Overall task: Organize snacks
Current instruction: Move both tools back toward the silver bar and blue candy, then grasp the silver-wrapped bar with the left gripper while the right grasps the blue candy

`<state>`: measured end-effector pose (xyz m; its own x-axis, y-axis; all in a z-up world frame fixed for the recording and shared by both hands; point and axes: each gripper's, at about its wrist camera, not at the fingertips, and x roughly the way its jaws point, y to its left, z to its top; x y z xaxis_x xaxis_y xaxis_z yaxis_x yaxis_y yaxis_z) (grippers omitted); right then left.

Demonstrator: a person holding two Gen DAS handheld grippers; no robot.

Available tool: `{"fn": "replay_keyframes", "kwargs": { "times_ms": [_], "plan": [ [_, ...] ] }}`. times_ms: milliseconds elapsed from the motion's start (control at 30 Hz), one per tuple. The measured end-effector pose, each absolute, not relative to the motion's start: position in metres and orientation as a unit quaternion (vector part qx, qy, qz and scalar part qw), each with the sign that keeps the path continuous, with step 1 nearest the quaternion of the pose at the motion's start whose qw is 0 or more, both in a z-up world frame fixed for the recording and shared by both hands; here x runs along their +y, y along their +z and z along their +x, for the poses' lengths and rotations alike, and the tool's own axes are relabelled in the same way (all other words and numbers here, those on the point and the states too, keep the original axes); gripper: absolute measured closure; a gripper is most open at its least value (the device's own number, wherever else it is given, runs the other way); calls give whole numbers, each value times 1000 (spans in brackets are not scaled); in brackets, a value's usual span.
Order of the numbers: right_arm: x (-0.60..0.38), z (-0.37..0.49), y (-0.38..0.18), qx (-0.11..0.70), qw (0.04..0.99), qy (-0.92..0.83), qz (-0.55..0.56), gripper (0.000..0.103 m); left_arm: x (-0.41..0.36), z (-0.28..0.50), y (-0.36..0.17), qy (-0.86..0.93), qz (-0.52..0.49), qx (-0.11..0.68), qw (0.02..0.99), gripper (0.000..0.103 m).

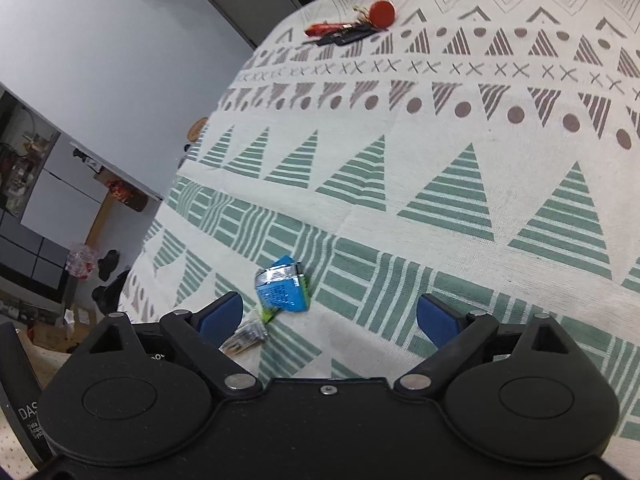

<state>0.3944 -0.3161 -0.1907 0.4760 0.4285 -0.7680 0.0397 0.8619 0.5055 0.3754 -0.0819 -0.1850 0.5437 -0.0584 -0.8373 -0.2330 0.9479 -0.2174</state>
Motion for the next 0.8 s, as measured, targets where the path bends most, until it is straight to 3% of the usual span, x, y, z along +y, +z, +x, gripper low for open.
{"fn": "replay_keyframes", "kwargs": {
  "times_ms": [267,433,533,667,800],
  "plan": [
    [-309,411,-205,509,823,109,227,10,-86,389,-200,62,-134,495,856,17],
    [-299,419,-210,515,821,114,220,16,-88,382,-199,58,-124,501,855,18],
    [-288,422,-211,515,821,124,213,16,-87,380,-198,56,-123,505,853,23],
    [-270,424,-215,515,824,136,192,16,-81,382,-200,54,-136,516,844,39],
    [-258,425,-218,504,832,154,175,23,-80,384,-203,52,-132,530,836,50]
  ]
}}
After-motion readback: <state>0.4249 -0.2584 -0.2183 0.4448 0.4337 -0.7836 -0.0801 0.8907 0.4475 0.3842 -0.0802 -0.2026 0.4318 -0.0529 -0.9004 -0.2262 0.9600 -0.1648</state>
